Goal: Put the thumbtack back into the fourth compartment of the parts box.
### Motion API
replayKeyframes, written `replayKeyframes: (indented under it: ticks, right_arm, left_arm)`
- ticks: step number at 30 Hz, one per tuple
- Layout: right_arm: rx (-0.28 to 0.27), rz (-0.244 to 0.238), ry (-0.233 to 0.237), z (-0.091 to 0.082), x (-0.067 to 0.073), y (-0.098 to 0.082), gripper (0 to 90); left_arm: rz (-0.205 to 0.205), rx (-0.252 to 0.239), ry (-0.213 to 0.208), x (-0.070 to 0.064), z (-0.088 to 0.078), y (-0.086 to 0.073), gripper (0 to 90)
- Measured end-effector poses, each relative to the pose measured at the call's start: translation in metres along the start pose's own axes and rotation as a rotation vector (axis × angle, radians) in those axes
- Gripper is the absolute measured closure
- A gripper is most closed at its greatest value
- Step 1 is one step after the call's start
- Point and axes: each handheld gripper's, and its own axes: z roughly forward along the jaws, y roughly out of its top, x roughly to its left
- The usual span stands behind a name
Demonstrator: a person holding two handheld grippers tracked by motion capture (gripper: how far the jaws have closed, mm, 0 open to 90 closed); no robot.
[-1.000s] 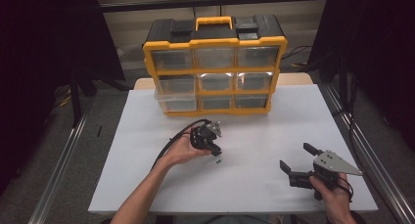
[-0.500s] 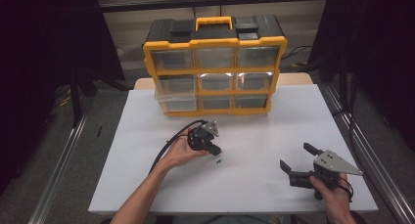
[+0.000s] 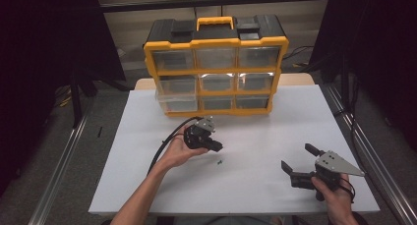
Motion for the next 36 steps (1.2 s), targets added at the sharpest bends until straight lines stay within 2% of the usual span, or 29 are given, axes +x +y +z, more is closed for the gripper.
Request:
replayKeyframes:
  ticks: [1,2,4,5,6,7,8,10,13,21,27,28,30,31,33,36]
  right_arm:
    - [-0.002,0.001,-0.001,0.0,0.0,0.0,1.3]
    - [-0.003,0.0,0.0,0.0,0.0,0.0,1.3]
    - [-0.002,0.002,0.001,-0.001,0.0,0.0,1.2]
    - [-0.004,0.001,0.002,-0.001,0.0,0.0,1.3]
    - [-0.004,0.002,0.002,-0.001,0.0,0.0,1.3]
    - [-0.005,0.001,0.002,-0.001,0.0,0.0,1.3]
    - [-0.004,0.002,0.002,-0.001,0.0,0.0,1.3]
    - [-0.005,0.003,0.004,-0.001,0.0,0.0,1.3]
    - [-0.003,0.004,0.003,-0.001,0.0,0.0,1.2]
    - [-0.007,0.007,0.003,-0.001,0.0,0.0,1.1]
    - [-0.011,0.008,0.0,-0.001,0.0,0.0,0.9]
    - [-0.011,0.01,0.0,-0.001,0.0,0.001,0.9]
    - [-0.012,0.01,0.0,-0.001,0.0,0.001,0.9]
    - [-0.014,0.009,0.002,-0.001,0.0,0.001,0.9]
    - [-0.017,0.01,-0.002,-0.001,0.0,0.001,0.9]
    - [-0.015,0.012,0.003,-0.002,0.0,0.001,0.8]
  left_arm:
    - [-0.002,-0.006,0.004,-0.001,-0.001,0.0,85.6]
    - [-0.009,-0.036,0.032,-0.003,-0.001,-0.001,85.6]
    - [-0.002,-0.032,0.016,-0.002,-0.005,0.0,85.6]
    - [-0.004,-0.035,0.023,-0.003,-0.006,0.0,85.6]
    - [-0.015,-0.069,0.04,-0.004,-0.006,-0.001,85.6]
    - [-0.016,-0.064,0.04,-0.004,-0.008,-0.001,85.6]
    - [-0.013,-0.052,0.02,-0.003,-0.012,-0.001,85.6]
    - [-0.013,-0.08,0.049,-0.004,-0.015,-0.001,85.7]
    - [-0.006,-0.093,0.062,-0.005,-0.021,-0.001,85.7]
    - [-0.016,-0.175,0.104,-0.007,-0.037,0.001,85.6]
    - [-0.01,-0.203,0.114,-0.009,-0.046,0.003,85.7]
    - [-0.019,-0.215,0.12,-0.011,-0.046,0.003,85.7]
    - [0.001,-0.214,0.127,-0.011,-0.049,0.004,85.7]
    - [-0.009,-0.226,0.127,-0.012,-0.049,0.004,85.6]
    - [0.002,-0.228,0.13,-0.011,-0.053,0.005,85.6]
    - [-0.012,-0.251,0.141,-0.013,-0.057,0.004,85.7]
